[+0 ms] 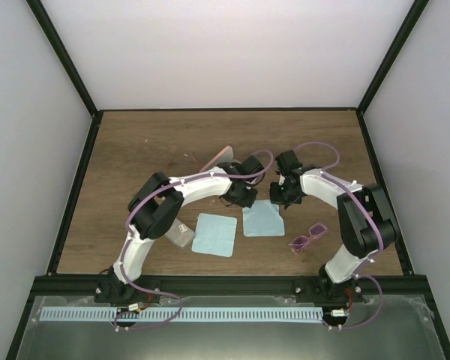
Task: Organize the sunglasses
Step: Fold the glasses cleaning cloth at the center of the board.
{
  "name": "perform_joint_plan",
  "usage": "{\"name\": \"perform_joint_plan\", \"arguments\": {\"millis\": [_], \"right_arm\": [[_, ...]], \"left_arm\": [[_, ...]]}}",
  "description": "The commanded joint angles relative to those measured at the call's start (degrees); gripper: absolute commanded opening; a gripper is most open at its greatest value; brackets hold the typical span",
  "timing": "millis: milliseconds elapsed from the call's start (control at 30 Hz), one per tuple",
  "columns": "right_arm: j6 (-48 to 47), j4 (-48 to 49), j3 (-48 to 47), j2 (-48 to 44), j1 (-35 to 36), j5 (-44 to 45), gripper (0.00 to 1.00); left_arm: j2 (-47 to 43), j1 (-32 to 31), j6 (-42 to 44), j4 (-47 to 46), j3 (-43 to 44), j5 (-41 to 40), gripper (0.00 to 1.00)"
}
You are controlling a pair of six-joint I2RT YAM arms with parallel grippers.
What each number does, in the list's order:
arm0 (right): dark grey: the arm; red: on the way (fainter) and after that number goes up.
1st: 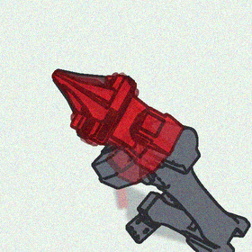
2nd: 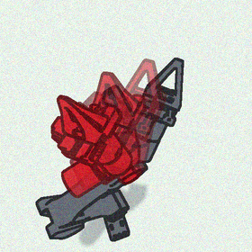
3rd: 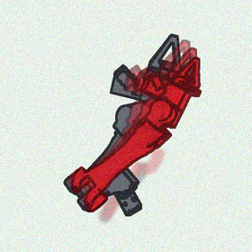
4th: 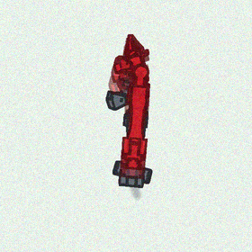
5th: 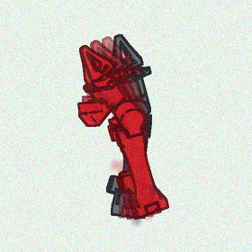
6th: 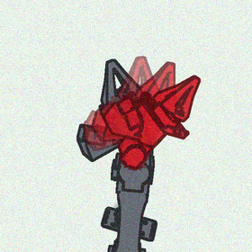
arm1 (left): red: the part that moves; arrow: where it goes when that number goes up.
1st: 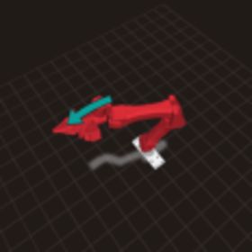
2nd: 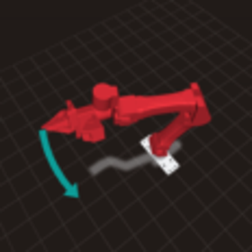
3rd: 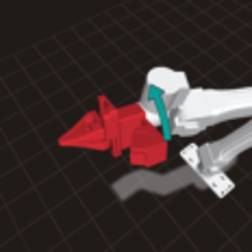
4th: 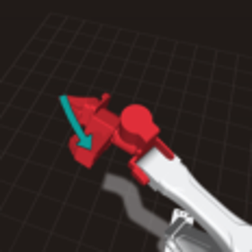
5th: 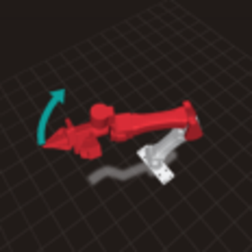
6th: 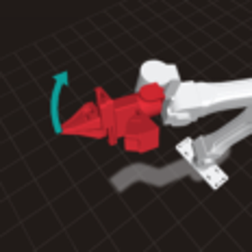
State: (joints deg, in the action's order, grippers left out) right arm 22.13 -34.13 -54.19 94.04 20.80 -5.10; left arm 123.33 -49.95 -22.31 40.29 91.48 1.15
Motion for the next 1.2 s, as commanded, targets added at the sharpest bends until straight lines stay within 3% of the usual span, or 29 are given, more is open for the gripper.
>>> {"name": "perform_joint_plan", "arguments": {"millis": [0, 700, 1167], "right_arm": [[0.77, -0.77, -0.19, -1.62, 0.61, -1.23, 0.01], [-0.56, -1.48, -3.90, -0.65, 0.65, 3.18, 0.01], [-0.97, -0.51, -0.69, -3.26, 0.64, 0.72, 0.01]], "left_arm": [[-2.64, -0.38, -0.55, 0.71, -0.30, 0.08, 0.04], [-5.29, -0.40, -0.37, 0.49, -2.89, 0.52, 0.04], [-5.13, -0.41, -0.46, 0.27, -2.27, 1.40, 0.04]]}}
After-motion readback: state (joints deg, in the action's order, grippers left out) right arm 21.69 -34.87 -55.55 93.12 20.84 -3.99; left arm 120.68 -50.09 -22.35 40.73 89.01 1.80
